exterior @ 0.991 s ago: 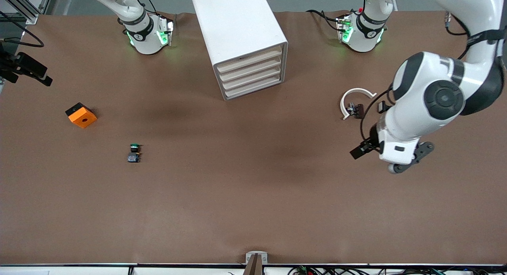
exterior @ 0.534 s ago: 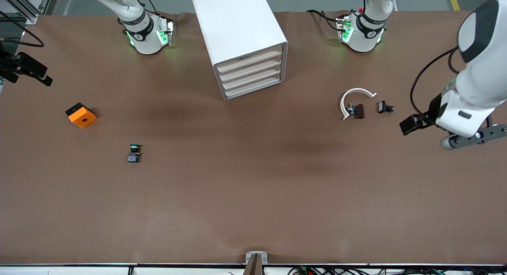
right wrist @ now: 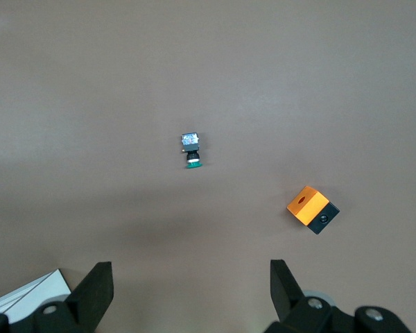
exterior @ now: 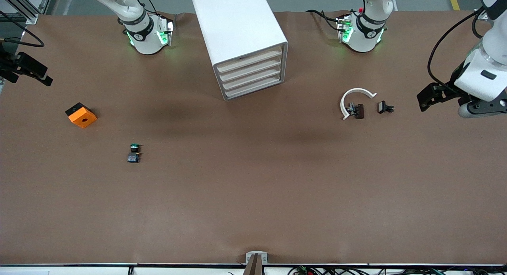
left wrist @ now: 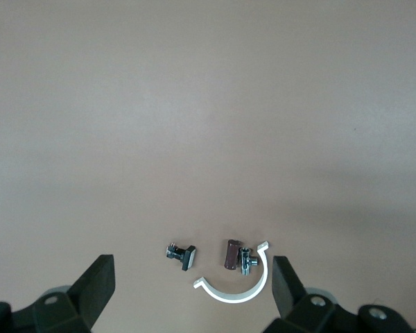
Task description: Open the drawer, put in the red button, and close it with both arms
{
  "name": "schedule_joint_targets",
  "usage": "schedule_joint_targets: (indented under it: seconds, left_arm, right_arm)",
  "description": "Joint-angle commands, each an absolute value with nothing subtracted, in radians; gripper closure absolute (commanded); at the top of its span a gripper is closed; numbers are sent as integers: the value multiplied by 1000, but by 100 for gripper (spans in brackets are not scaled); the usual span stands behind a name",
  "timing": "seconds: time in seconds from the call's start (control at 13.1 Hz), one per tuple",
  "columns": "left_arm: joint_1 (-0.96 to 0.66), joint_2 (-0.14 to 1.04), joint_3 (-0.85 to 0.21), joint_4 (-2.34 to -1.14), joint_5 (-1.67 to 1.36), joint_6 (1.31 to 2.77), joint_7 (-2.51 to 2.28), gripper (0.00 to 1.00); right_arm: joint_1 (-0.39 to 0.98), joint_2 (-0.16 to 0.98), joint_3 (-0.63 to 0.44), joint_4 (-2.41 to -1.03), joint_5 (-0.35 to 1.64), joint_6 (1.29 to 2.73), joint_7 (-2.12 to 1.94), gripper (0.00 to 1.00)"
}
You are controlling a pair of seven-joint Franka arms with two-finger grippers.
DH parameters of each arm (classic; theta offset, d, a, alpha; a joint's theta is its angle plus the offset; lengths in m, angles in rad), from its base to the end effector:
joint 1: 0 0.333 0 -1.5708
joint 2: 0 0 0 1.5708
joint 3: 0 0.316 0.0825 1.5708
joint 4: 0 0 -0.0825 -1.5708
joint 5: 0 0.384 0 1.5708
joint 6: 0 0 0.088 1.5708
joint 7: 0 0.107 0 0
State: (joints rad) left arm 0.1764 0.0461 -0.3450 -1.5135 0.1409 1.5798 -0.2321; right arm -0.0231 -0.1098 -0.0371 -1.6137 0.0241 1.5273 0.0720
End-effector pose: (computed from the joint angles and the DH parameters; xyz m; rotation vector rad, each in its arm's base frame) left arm 0.5646 -0.0761 0.6288 -3.0209 -0.0973 -0.0716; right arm 0.5147 -0.0296 0.6592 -3.1065 0.2033 -0.0360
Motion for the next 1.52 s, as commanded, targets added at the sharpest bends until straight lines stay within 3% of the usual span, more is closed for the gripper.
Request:
schedule_joint_targets:
  seconds: [0.0,0.3,1.45]
  left_arm:
    - [57,-73,-192,-1624,98,1575,-207,0]
    - [6,-103,-132,-1648,97,1557,-189,0]
    - [26,-107,-123,-1643,25,1537,-104,0]
  right_arm:
    - [-40,-110,-23,-1601,18,1516,66,0]
    - [-40,-110,-23,-1601,18,1516,66,0]
    - [-38,-109,-23,-1601,18,1517,66,0]
